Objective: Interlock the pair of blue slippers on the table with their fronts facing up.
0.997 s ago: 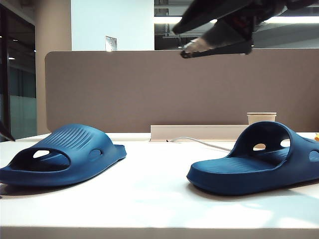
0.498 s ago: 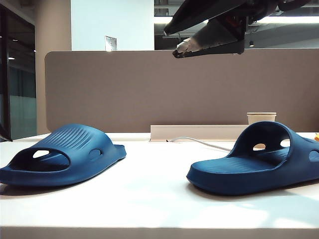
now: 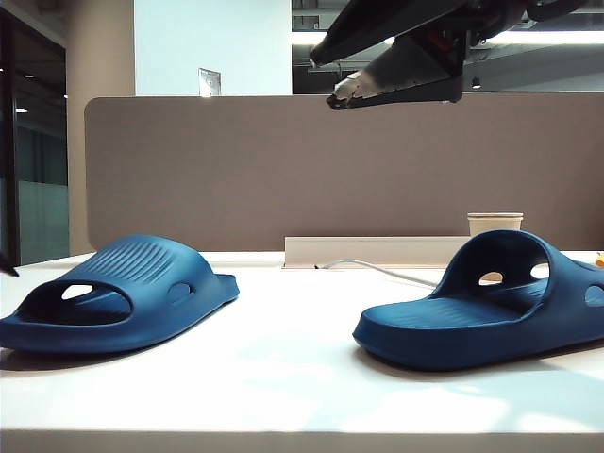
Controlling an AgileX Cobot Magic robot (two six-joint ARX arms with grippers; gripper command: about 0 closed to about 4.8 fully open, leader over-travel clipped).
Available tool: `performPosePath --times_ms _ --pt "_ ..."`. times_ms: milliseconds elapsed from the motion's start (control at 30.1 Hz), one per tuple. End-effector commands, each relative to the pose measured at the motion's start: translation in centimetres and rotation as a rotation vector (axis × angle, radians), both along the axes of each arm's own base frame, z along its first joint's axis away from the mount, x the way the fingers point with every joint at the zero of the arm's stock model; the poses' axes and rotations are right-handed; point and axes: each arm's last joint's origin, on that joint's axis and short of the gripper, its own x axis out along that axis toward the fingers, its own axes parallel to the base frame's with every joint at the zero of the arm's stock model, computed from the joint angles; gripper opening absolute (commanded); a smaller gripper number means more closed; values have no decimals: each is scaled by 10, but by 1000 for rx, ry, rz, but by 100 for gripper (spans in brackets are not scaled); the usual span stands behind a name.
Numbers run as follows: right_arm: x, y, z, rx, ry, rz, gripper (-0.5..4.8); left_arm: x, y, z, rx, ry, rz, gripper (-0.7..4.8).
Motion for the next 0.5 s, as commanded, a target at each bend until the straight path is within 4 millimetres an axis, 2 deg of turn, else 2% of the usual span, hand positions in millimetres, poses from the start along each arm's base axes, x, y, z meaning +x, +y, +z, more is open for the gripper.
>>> performPosePath --times_ms 33,399,465,498 --pt "0 1 2 14 -11 7 198 1 0 1 -2 -14 5 246" --pt "-2 2 2 13 -10 15 198 1 -1 2 -11 -18 3 238" --pt "-3 5 2 16 -14 25 198 1 -1 2 6 -24 -5 198" --pt "-4 6 3 17 -17 33 198 1 -1 1 14 -22 -8 149"
